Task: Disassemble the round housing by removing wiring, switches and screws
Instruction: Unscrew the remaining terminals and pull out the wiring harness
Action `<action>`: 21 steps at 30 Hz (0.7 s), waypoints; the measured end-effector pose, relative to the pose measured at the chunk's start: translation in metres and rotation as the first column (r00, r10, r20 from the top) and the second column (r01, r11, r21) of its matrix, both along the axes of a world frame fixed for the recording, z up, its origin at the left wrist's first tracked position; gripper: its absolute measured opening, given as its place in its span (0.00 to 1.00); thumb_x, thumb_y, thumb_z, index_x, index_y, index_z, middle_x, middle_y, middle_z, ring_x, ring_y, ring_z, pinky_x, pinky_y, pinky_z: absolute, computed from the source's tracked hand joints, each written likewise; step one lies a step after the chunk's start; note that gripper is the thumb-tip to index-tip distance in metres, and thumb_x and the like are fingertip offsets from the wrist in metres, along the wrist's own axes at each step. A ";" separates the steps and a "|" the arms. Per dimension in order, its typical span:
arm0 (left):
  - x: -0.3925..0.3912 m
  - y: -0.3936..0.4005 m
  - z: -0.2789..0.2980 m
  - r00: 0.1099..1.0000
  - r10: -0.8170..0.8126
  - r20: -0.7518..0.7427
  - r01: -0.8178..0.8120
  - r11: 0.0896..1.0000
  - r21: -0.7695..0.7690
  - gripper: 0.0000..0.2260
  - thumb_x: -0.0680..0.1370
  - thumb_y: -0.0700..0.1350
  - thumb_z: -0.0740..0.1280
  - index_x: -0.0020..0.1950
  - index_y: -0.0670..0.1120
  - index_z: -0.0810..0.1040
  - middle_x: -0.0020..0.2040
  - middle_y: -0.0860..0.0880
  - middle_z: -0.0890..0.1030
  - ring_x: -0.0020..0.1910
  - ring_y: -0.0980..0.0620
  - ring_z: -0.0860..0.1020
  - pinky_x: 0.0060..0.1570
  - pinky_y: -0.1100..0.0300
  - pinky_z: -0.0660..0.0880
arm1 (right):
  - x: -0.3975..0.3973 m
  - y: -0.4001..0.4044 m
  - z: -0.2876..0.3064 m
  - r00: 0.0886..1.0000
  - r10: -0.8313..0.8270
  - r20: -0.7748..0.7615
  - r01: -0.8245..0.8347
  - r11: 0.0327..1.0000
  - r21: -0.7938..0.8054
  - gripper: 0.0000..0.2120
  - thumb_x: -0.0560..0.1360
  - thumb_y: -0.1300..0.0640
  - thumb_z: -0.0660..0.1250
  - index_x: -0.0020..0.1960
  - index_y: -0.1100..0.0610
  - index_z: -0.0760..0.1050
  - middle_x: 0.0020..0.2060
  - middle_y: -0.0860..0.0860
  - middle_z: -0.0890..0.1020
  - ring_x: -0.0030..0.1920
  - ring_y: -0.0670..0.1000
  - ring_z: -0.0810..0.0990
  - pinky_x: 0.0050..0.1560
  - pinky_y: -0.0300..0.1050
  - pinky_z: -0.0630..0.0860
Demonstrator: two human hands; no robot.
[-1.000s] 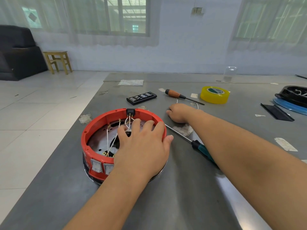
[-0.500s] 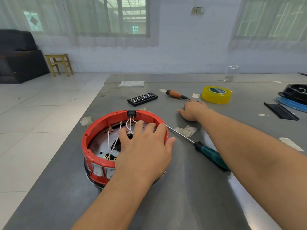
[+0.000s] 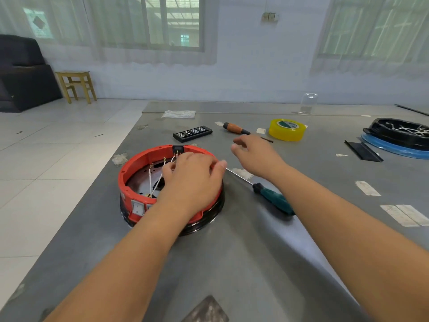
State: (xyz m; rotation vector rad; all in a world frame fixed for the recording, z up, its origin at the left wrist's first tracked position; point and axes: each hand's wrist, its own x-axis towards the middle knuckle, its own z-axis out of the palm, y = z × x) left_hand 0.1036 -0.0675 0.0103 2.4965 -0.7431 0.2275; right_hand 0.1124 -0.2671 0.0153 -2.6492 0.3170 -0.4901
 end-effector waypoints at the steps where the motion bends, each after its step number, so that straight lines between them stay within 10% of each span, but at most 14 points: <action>1: -0.001 0.004 0.007 1.000 -0.015 -0.019 0.012 0.992 -0.128 0.17 0.85 0.59 0.57 0.61 0.55 0.82 0.62 0.53 0.83 0.68 0.48 0.74 0.68 0.46 0.66 | -0.011 0.012 -0.001 0.999 0.021 0.046 -0.025 0.996 0.086 0.20 0.83 0.49 0.61 0.71 0.57 0.75 0.68 0.54 0.78 0.67 0.52 0.76 0.67 0.46 0.69; 7: -0.003 0.062 0.019 0.992 0.123 0.006 -0.100 0.827 -0.554 0.09 0.84 0.51 0.62 0.60 0.56 0.81 0.56 0.56 0.83 0.54 0.58 0.79 0.61 0.51 0.75 | -0.054 0.078 -0.023 0.992 0.060 0.113 -0.103 0.900 0.424 0.21 0.81 0.39 0.61 0.69 0.48 0.70 0.65 0.48 0.77 0.61 0.48 0.77 0.61 0.46 0.74; 11: 0.002 0.102 -0.016 0.913 0.399 -0.090 -0.396 0.808 -0.437 0.18 0.83 0.50 0.64 0.72 0.49 0.73 0.70 0.45 0.76 0.73 0.40 0.69 0.75 0.44 0.61 | -0.065 0.107 -0.043 0.996 -0.047 0.074 0.006 0.876 0.483 0.28 0.79 0.36 0.61 0.73 0.51 0.67 0.71 0.53 0.72 0.72 0.53 0.69 0.69 0.49 0.69; 15: 0.003 0.112 -0.043 0.824 0.304 -0.479 -0.543 0.666 -0.511 0.27 0.82 0.57 0.66 0.78 0.46 0.65 0.73 0.43 0.73 0.73 0.41 0.71 0.75 0.41 0.66 | -0.068 0.115 -0.057 0.990 -0.140 0.019 0.112 0.858 0.501 0.33 0.77 0.29 0.55 0.67 0.54 0.74 0.65 0.54 0.77 0.67 0.55 0.73 0.70 0.57 0.71; 21: -0.005 0.105 -0.050 0.848 0.234 -0.476 -0.519 0.552 -0.653 0.11 0.83 0.58 0.65 0.46 0.55 0.71 0.49 0.55 0.79 0.57 0.45 0.79 0.62 0.46 0.75 | -0.074 0.111 -0.058 0.985 -0.093 0.143 0.002 0.844 0.537 0.21 0.77 0.30 0.58 0.51 0.44 0.79 0.50 0.42 0.82 0.56 0.45 0.79 0.58 0.48 0.75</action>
